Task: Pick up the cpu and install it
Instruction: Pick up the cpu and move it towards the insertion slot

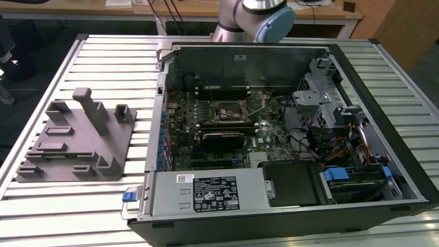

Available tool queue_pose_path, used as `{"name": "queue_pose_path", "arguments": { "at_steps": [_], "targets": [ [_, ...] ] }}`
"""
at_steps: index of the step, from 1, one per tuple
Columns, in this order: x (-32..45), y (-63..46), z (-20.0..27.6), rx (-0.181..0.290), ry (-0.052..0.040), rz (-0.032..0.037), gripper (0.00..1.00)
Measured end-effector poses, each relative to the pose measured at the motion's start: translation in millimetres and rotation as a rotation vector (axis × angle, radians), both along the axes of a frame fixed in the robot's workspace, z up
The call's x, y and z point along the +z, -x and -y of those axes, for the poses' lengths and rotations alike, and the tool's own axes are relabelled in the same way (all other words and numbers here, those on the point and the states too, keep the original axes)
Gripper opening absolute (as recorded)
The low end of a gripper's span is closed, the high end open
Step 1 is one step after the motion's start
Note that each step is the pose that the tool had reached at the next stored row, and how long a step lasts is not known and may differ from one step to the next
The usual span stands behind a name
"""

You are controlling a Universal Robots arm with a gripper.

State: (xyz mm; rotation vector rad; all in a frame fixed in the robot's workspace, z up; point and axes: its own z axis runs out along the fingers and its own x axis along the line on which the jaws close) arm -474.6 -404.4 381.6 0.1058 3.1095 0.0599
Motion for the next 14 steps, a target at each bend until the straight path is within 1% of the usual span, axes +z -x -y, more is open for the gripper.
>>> {"name": "queue_pose_path", "arguments": {
  "at_steps": [8, 9, 14],
  "targets": [
    [0.0, -9.7, 0.0, 0.000, 0.0001, -0.0001, 0.55],
    [0.0, -15.5, 0.0, 0.000, 0.0000, 0.0000, 0.55],
    [0.0, -23.4, 0.0, 0.000, 0.0000, 0.0000, 0.55]
  ]
}}
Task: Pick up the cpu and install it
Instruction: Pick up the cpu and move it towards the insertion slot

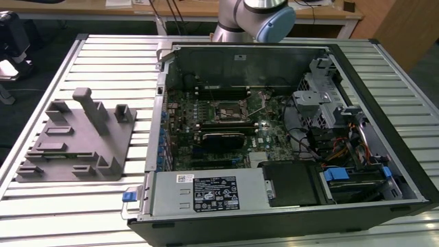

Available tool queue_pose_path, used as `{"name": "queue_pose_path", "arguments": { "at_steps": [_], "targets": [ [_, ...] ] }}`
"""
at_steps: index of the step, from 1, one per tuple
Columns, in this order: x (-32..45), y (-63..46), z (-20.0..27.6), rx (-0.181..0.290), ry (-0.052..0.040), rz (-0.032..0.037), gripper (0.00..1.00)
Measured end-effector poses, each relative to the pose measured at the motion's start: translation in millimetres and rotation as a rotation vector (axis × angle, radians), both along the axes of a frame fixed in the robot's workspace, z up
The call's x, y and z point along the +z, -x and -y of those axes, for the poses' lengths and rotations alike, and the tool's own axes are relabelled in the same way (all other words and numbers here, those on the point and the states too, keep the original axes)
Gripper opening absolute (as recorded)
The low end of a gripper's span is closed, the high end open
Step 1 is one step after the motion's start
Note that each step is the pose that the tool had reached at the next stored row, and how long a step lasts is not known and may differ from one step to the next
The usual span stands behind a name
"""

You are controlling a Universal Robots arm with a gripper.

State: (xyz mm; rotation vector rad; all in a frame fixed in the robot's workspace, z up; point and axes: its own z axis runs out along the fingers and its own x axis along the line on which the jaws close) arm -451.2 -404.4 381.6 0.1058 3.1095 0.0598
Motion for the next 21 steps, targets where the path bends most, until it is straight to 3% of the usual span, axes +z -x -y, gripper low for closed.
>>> {"name": "queue_pose_path", "arguments": {
  "at_steps": [21],
  "targets": [
    [0.0, -32.7, -0.6, 0.000, 0.0000, 0.0000, 0.55]
  ]
}}
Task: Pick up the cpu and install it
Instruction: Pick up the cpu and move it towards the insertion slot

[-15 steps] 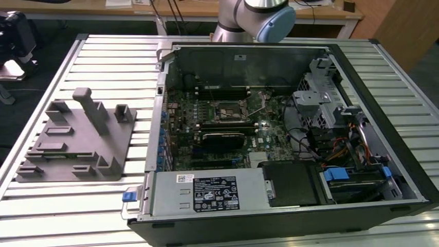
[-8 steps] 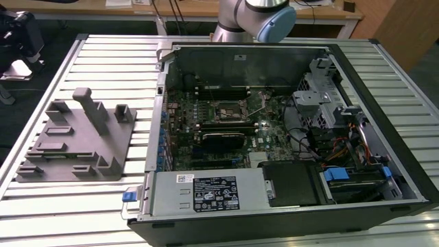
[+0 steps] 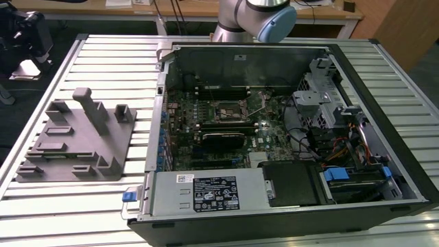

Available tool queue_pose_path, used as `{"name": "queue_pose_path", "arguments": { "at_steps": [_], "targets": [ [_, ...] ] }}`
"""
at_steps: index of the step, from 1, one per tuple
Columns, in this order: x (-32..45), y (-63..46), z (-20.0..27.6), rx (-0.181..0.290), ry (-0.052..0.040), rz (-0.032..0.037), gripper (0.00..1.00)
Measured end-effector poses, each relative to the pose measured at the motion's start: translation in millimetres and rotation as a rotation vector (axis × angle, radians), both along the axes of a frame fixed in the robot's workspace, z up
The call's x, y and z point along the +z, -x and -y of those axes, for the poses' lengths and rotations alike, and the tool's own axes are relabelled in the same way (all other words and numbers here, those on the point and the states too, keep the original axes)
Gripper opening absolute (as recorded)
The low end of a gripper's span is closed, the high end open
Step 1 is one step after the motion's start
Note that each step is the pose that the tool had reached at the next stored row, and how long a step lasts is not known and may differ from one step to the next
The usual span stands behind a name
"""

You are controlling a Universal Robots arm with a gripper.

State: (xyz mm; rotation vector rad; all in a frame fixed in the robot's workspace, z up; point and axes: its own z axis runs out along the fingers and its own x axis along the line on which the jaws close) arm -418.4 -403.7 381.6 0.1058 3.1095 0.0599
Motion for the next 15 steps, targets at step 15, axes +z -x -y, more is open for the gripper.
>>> {"name": "queue_pose_path", "arguments": {
  "at_steps": [15],
  "targets": [
    [0.0, -19.6, -0.6, 0.000, 0.0000, 0.0000, 0.55]
  ]
}}
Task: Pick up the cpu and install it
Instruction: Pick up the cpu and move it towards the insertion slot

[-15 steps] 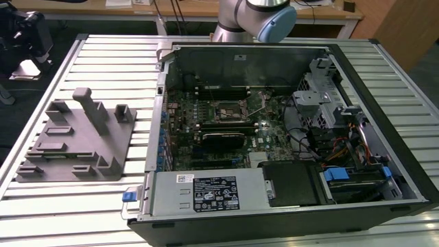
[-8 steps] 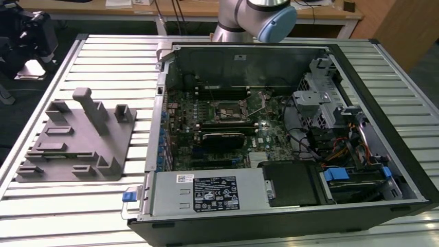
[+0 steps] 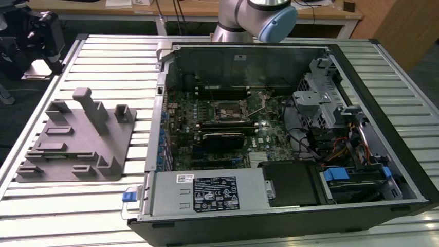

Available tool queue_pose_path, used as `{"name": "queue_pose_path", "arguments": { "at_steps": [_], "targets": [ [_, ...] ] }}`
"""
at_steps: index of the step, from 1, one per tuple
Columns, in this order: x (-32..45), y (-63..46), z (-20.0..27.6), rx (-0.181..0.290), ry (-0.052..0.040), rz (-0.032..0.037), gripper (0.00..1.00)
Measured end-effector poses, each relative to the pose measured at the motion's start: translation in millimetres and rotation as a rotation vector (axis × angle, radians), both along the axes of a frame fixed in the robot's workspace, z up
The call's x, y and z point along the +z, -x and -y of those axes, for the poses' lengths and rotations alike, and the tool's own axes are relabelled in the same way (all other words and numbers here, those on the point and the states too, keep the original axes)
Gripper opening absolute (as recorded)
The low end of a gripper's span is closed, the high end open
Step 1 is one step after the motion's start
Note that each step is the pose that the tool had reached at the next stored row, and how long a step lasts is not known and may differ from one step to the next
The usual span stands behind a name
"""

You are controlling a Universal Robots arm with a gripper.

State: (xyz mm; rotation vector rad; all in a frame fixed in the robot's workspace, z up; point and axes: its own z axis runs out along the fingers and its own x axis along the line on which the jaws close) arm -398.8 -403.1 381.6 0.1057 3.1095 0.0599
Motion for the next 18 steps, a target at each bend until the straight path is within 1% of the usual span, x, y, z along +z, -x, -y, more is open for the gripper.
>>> {"name": "queue_pose_path", "arguments": {
  "at_steps": [18],
  "targets": [
    [0.0, -23.3, -1.1, 0.000, 0.0000, 0.0001, 0.55]
  ]
}}
